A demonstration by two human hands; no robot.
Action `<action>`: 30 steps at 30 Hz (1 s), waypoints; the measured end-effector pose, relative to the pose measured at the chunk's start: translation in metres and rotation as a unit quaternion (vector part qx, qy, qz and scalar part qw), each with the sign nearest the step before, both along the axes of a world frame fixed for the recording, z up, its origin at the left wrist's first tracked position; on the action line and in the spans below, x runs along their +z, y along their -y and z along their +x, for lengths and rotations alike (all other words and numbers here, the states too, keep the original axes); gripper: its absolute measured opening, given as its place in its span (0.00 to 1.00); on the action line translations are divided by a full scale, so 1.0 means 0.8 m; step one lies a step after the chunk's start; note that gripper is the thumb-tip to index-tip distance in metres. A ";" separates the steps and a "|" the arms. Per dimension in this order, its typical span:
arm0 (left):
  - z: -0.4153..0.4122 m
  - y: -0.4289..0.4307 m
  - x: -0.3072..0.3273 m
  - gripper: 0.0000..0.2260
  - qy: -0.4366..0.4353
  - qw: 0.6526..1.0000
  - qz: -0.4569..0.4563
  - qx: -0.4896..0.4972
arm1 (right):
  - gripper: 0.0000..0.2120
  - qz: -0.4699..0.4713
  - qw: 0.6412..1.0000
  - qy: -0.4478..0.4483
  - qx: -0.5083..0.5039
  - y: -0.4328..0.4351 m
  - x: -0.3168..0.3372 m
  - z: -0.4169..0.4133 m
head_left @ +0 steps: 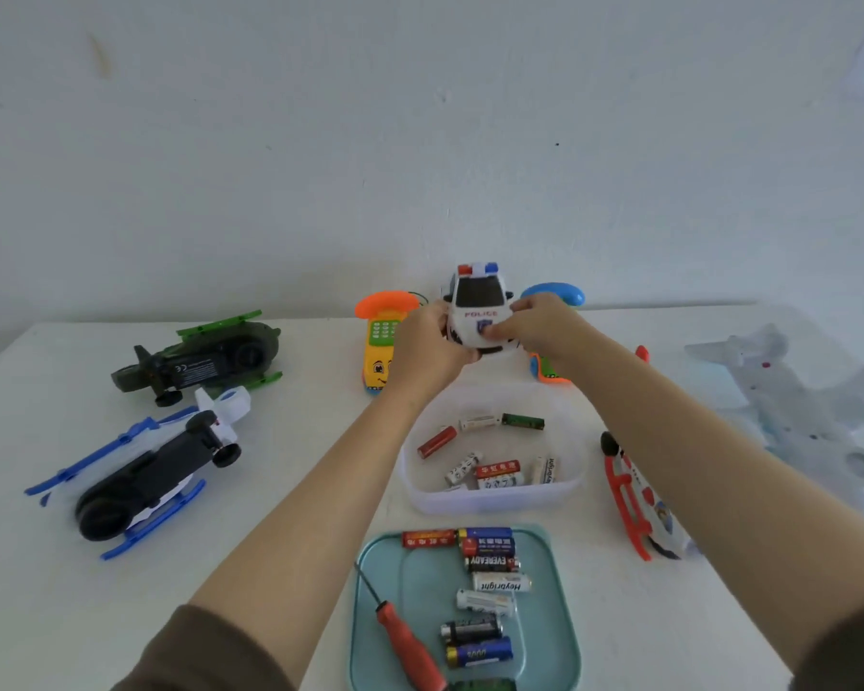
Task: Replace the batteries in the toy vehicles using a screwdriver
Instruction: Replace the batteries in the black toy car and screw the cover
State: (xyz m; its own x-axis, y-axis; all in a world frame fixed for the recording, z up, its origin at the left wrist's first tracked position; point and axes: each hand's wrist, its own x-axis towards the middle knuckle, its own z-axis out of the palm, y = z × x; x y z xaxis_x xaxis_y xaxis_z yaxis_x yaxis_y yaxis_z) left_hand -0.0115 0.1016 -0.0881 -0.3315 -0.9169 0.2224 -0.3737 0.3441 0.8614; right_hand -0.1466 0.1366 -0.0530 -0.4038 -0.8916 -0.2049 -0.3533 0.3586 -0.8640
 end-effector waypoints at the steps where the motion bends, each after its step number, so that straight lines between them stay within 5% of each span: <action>1: -0.003 0.000 -0.005 0.19 0.012 1.000 0.010 -0.001 | 0.16 0.013 1.000 -0.008 0.005 0.002 -0.005 -0.001; 13: -0.028 0.008 -0.013 0.13 0.172 0.979 0.111 -0.002 | 0.20 0.081 0.996 -0.022 -0.007 0.025 -0.058 -0.008; 22: -0.036 0.002 0.001 0.15 0.166 0.968 0.190 0.005 | 0.14 0.098 0.987 -0.125 0.020 0.030 -0.066 -0.005; 25: -0.036 0.002 0.003 0.15 0.145 0.969 0.200 0.004 | 0.05 0.099 0.980 -0.164 0.051 0.029 -0.063 -0.002; 30: -0.046 -0.010 0.022 0.09 0.121 0.977 0.174 0.009 | 0.15 0.083 0.968 -0.223 0.079 0.023 -0.044 -0.006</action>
State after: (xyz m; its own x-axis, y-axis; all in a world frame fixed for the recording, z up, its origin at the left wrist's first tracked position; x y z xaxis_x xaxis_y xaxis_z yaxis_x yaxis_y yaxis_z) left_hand -0.0484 0.1100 -0.0705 -0.3181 -0.9295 -0.1868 -0.5843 0.0370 0.8107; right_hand -0.1516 0.1178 -0.0883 -0.3464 -0.9192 -0.1872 -0.7398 0.3903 -0.5480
